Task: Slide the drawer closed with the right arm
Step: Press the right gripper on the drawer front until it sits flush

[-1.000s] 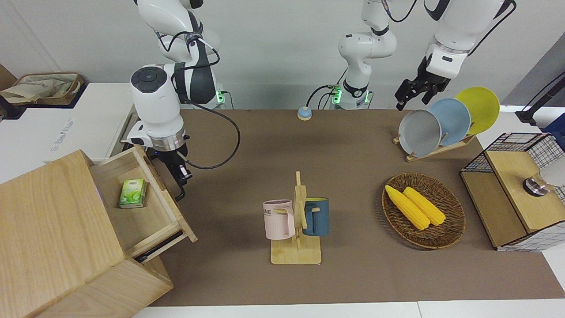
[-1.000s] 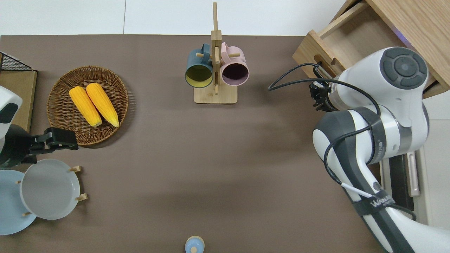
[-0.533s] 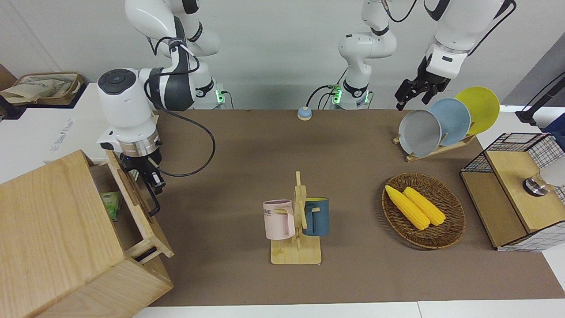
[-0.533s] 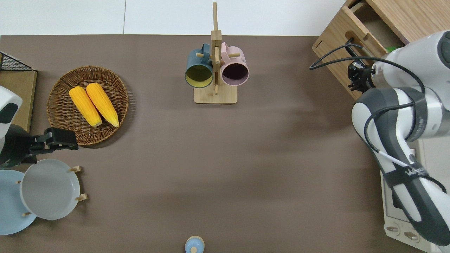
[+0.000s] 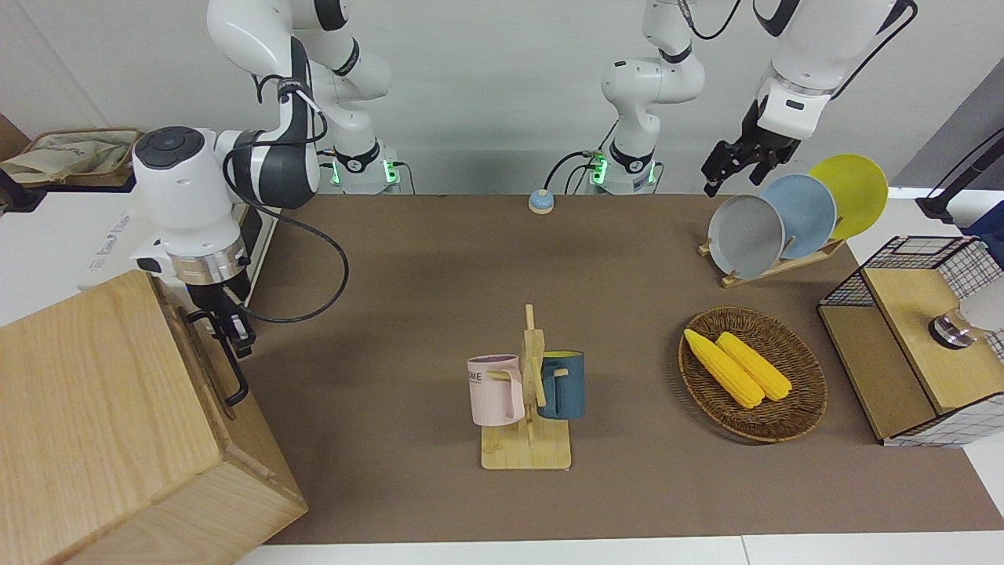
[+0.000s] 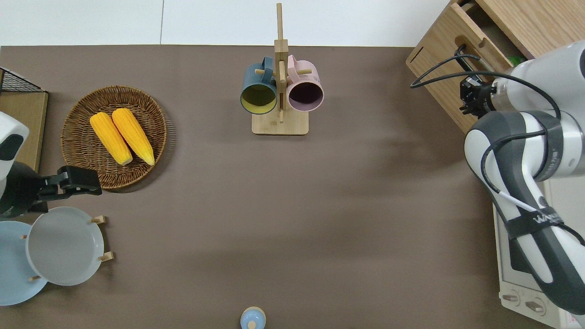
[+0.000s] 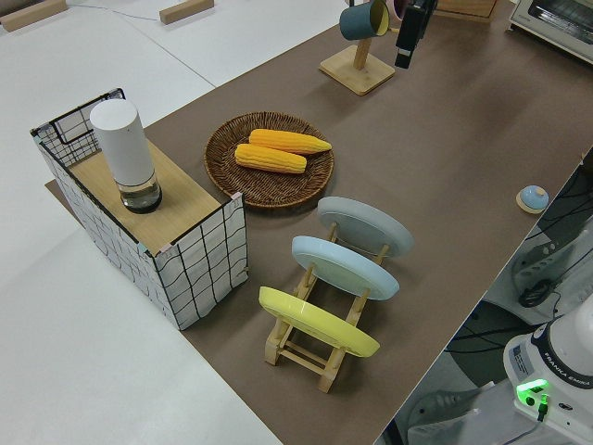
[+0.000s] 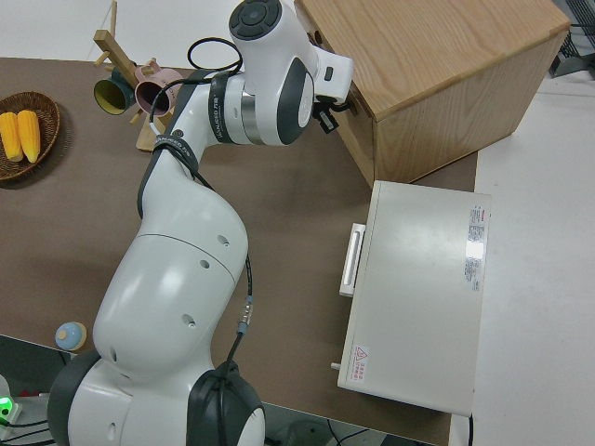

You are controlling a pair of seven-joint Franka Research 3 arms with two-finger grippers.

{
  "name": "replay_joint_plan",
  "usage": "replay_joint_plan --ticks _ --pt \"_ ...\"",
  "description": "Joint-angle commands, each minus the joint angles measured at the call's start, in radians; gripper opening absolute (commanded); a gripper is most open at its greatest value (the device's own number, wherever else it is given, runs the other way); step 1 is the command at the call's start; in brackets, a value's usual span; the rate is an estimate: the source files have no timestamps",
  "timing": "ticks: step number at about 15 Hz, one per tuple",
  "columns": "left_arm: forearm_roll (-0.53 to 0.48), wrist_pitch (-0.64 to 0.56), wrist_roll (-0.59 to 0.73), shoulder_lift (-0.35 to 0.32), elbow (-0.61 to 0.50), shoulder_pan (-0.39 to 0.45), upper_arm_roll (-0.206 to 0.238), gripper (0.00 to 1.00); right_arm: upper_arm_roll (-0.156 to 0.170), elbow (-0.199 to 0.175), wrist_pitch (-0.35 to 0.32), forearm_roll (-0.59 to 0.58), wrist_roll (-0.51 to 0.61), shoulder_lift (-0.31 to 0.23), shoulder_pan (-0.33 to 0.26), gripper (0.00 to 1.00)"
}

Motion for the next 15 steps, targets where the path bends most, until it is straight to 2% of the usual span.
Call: replay_joint_plan --ticks 1,10,13,15 --pt "-0.001 -0.015 0.009 -0.008 0.004 -0.001 0.004 0.99 -0.017 0.04 0.041 -0.013 -0.061 0.032 -0.02 0.081" --pt "-0.001 -0.015 0.009 -0.008 0.004 -0.001 0.004 0.99 -0.008 0.041 0.017 -0.013 -0.054 0.017 0.009 0.113" --pt "-0.001 -0.015 0.009 -0.008 0.004 -0.001 0.004 0.99 0.002 0.035 -0.063 -0.013 -0.06 -0.013 0.044 0.136" --pt "-0.001 -0.015 0.009 -0.008 0.004 -0.001 0.004 0.99 0.029 0.032 -0.098 -0.013 -0.058 -0.031 0.052 0.157"
